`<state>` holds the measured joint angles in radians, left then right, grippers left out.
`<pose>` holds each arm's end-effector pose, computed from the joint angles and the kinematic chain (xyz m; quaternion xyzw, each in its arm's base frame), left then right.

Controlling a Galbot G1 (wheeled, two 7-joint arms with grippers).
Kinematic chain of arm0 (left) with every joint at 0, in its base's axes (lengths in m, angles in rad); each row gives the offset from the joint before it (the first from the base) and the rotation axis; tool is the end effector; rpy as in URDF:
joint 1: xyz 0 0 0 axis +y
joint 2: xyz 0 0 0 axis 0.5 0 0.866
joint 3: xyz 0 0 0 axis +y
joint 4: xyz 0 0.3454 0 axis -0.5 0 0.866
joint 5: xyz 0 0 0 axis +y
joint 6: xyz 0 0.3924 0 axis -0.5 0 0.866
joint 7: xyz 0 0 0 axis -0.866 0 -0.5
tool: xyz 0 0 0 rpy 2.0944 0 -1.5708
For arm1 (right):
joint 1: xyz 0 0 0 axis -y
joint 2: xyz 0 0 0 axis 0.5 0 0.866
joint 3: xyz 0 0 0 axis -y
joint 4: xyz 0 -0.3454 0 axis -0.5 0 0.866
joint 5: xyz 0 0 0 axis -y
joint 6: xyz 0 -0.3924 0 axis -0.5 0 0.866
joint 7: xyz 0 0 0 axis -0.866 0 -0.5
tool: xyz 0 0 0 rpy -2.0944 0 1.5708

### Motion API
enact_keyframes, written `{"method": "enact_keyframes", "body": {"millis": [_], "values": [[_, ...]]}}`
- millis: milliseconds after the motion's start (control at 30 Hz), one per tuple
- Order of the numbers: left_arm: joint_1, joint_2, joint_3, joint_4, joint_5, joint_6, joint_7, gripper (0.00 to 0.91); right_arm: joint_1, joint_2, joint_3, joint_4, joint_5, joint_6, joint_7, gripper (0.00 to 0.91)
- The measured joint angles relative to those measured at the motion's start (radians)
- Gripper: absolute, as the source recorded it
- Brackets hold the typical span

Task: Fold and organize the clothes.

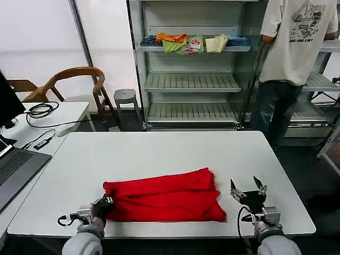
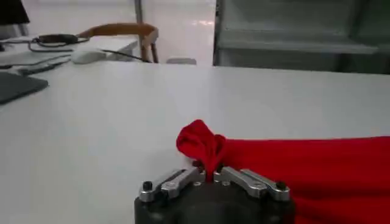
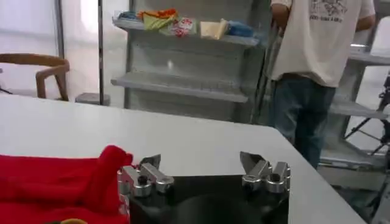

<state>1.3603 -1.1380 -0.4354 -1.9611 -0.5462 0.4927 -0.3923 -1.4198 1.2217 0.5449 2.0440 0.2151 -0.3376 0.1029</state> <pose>0.2849 0.0532 -0.2935 0.0550 -0.9666 0.0035 0.2504 0.2692 -0.0640 -0.2705 0.0056 -0.9901 0.0729 0.1198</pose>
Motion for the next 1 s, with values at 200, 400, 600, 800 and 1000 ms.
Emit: {"method": "enact_keyframes", "body": {"millis": [200,400,600,800,1000], "values": [[0.017,0.053,-0.121,0.012,0.007,0.032,0.045,0.02,-0.003,-0.008,0.001,-0.001,0.001,0.004,0.0,0.907],[0.033,0.115,-0.263,0.021,-0.003,0.057,0.077,0.02,0.002,-0.013,0.0,0.0,0.001,0.005,0.0,0.907],[0.052,0.145,-0.343,-0.022,-0.027,0.069,0.084,0.02,-0.004,-0.011,0.001,0.006,-0.001,0.005,0.0,0.907],[0.076,0.124,-0.323,-0.124,-0.017,0.076,0.083,0.02,-0.019,-0.008,0.016,0.017,-0.003,0.005,0.0,0.907],[0.075,0.067,-0.206,-0.215,0.041,0.078,0.073,0.02,-0.045,-0.001,0.041,0.035,-0.003,0.005,-0.001,0.907]]}}
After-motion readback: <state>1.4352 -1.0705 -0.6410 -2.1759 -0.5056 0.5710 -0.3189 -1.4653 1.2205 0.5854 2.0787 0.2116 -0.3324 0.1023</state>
